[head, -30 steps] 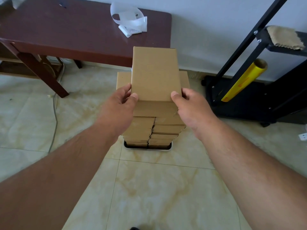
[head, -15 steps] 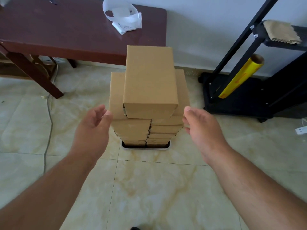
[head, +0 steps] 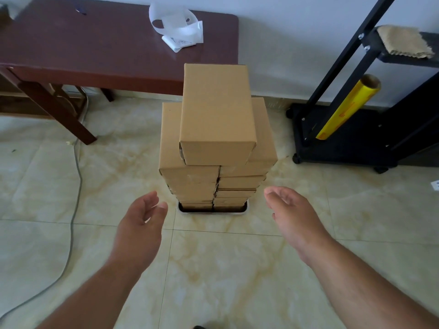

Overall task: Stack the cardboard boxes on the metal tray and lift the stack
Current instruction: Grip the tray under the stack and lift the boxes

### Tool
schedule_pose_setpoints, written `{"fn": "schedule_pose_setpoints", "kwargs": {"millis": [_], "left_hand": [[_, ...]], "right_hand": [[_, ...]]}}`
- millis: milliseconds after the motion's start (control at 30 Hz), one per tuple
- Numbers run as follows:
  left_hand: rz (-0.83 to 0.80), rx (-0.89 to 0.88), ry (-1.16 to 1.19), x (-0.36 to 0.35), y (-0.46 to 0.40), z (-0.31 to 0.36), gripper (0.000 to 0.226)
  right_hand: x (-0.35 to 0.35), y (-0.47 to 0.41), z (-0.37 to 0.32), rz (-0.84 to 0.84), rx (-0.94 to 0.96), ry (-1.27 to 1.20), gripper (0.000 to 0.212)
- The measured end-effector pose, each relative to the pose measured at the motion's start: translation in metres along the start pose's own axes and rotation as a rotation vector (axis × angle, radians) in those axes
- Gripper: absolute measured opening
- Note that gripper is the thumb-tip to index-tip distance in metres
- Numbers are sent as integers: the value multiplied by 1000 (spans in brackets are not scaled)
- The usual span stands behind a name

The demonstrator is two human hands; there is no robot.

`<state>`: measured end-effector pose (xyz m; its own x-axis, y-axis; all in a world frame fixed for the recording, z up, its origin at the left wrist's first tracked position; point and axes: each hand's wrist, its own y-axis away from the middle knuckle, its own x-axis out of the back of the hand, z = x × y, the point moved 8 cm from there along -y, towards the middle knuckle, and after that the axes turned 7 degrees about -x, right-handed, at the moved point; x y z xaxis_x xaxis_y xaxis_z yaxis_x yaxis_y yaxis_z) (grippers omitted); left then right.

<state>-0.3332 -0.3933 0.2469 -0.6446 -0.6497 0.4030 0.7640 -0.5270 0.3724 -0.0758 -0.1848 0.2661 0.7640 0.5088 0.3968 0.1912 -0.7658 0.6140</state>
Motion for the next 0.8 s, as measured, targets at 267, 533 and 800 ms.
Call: {"fn": "schedule_pose_setpoints", "kwargs": {"millis": [267, 533, 800], "left_hand": [[-50, -26, -177, -20, 9, -15, 52], [-105, 16, -354, -53, 13, -30, 61], [-114, 2, -400, -83, -11, -55, 68]], "right_hand": [[10, -22, 46, -76, -33, 89, 67], [34, -56, 80, -109, -60, 148, 80], [27, -88, 104, -144, -58, 235, 84]]}}
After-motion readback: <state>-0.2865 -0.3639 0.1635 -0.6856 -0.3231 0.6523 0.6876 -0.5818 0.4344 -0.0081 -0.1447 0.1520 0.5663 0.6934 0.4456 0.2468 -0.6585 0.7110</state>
